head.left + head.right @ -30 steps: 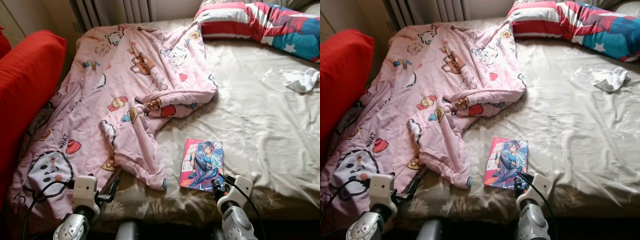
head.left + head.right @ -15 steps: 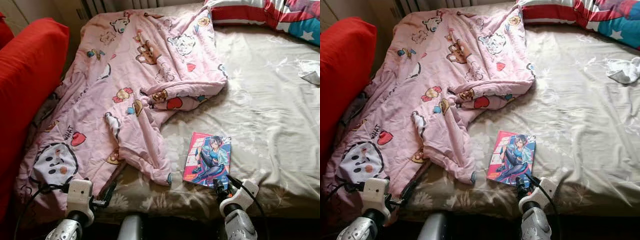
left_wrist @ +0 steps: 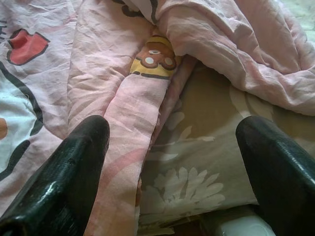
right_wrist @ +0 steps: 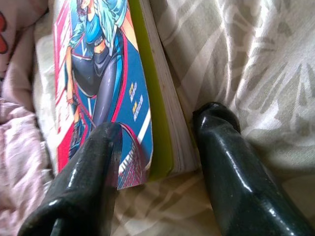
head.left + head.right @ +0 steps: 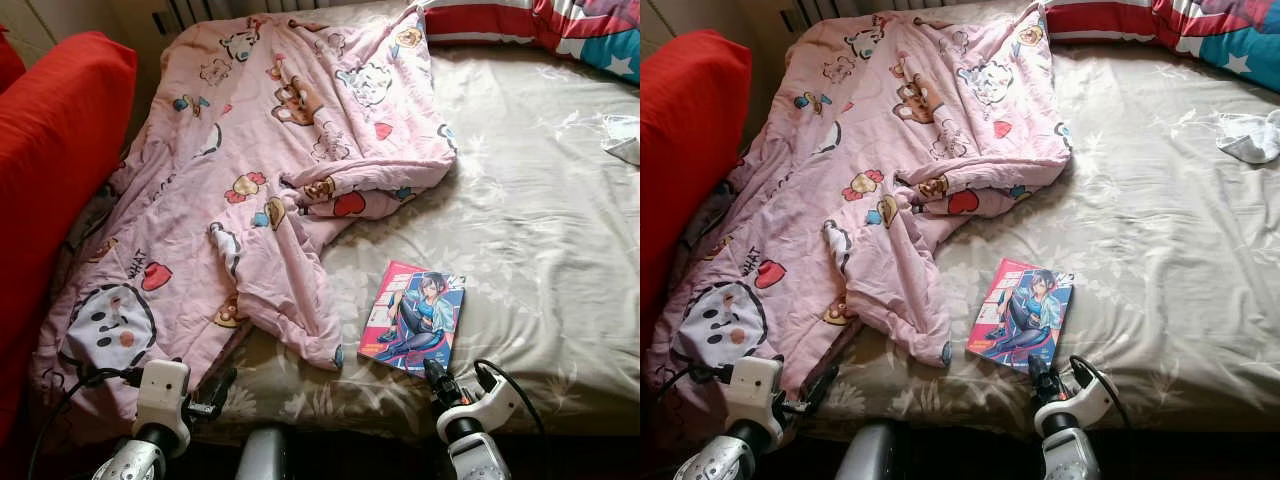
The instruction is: Clean up the room
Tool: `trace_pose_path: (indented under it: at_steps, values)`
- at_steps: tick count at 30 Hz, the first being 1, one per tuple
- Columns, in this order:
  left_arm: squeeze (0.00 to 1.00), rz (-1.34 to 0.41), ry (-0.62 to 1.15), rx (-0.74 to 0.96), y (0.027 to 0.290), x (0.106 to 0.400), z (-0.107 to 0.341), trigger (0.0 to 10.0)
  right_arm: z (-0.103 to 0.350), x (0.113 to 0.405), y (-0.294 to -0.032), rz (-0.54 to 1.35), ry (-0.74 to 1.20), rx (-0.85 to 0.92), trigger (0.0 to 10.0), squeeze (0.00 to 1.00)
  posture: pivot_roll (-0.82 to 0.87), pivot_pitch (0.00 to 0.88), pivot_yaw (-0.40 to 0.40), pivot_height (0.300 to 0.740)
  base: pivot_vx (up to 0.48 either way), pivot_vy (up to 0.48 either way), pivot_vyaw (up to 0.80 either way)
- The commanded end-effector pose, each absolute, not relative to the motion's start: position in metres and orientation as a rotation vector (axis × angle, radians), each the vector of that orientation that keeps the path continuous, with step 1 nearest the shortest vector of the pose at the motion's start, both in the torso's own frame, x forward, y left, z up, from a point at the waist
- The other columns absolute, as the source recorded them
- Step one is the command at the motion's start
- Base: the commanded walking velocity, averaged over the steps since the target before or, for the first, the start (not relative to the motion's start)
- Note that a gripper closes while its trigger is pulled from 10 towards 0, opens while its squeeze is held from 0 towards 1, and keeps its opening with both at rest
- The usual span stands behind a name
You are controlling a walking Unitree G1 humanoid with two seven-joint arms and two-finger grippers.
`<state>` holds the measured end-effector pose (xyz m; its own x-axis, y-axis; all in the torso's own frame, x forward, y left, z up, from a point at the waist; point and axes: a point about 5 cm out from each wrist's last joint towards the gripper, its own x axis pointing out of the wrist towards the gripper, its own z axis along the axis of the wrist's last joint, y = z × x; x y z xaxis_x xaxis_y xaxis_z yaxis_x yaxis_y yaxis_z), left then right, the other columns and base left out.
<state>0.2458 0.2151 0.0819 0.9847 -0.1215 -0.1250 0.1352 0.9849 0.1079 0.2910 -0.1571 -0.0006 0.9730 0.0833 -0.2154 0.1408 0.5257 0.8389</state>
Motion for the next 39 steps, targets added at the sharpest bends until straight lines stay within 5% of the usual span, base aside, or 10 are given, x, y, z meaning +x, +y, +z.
trace_pose_path:
  at_steps: [1, 12, 13, 14, 15, 39]
  values:
    - [0.0, -0.127, 0.149, 0.139, 0.221, 0.24, 0.079, 10.0, -0.027, 0.264, -0.12, 0.011, 0.427, 1.122, 10.0, 0.0, 0.18, 0.362, 0.161, 0.605, 0.0, 0.0, 0.0]
    - [0.0, -0.13, 0.161, 0.128, 0.217, 0.238, 0.078, 10.0, -0.021, 0.269, -0.108, 0.136, 0.458, 1.044, 10.0, 0.0, 0.18, 0.362, 0.152, 0.605, 0.0, 0.0, 0.0]
    - [0.0, -0.13, 0.161, 0.127, 0.217, 0.238, 0.078, 10.0, -0.021, 0.27, -0.108, 0.14, 0.455, 1.042, 5.6, 0.0, 0.18, 0.362, 0.152, 0.605, 0.0, 0.0, 0.0]
    - [0.0, -0.13, 0.162, 0.127, 0.217, 0.238, 0.077, 10.0, -0.02, 0.27, -0.109, 0.142, 0.453, 1.041, 5.6, 0.0, 0.18, 0.362, 0.152, 0.605, 0.0, 0.0, 0.0]
    - [0.0, -0.13, 0.161, 0.126, 0.217, 0.239, 0.077, 10.0, -0.019, 0.272, -0.11, 0.142, 0.445, 1.03, 0.0, 0.0, 0.18, 0.36, 0.149, 0.605, 0.0, 0.0, 0.0]
    - [0.0, -0.131, 0.141, 0.127, 0.211, 0.261, 0.078, 10.0, -0.004, 0.289, -0.119, 0.139, 0.37, 0.994, 0.0, 0.0, 0.14, 0.294, 0.136, 0.605, 0.0, 0.0, 0.0]
